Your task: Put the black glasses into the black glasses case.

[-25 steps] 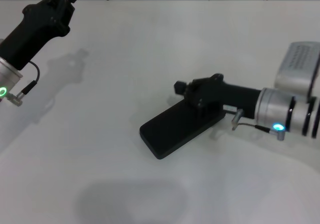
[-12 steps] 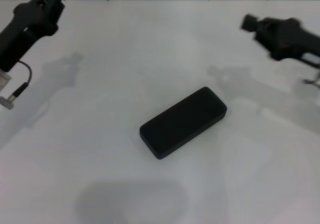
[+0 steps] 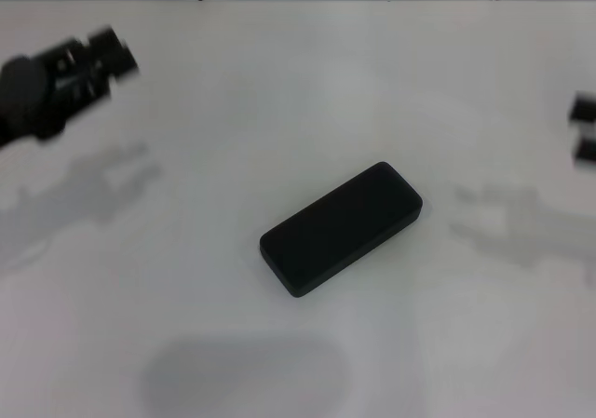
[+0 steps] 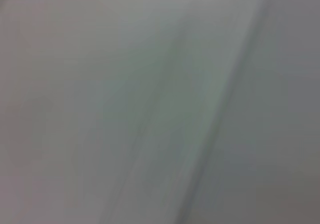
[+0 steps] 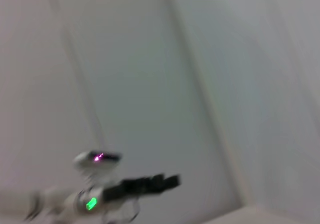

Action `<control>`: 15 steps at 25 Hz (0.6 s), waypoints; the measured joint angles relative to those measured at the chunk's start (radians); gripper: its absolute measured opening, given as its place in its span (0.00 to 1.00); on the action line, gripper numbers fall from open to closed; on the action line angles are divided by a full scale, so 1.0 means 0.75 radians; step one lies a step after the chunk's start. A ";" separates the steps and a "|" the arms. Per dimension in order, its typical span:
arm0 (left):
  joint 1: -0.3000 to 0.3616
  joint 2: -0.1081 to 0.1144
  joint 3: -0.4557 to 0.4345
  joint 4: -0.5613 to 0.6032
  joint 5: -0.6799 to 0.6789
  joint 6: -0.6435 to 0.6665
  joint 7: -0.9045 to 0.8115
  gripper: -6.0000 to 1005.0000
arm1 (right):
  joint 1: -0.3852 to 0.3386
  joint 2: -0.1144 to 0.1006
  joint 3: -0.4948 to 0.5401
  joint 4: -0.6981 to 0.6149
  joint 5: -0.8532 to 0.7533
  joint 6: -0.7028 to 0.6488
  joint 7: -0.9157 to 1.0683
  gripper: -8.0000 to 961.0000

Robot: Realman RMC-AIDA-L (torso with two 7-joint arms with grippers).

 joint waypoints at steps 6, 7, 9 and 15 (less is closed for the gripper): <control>0.017 0.020 0.000 0.130 0.238 0.218 -0.016 0.48 | -0.024 0.018 0.254 -0.014 -0.440 -0.223 -0.055 0.59; 0.013 0.017 0.000 0.132 0.278 0.218 -0.018 0.50 | -0.032 0.041 0.308 -0.025 -0.508 -0.242 -0.073 0.62; -0.001 0.010 0.000 0.133 0.349 0.218 -0.020 0.55 | -0.041 0.079 0.393 -0.055 -0.632 -0.257 -0.092 0.67; -0.051 -0.015 -0.001 0.125 0.469 0.216 -0.012 0.78 | -0.038 0.171 0.589 -0.113 -0.904 -0.251 -0.086 0.80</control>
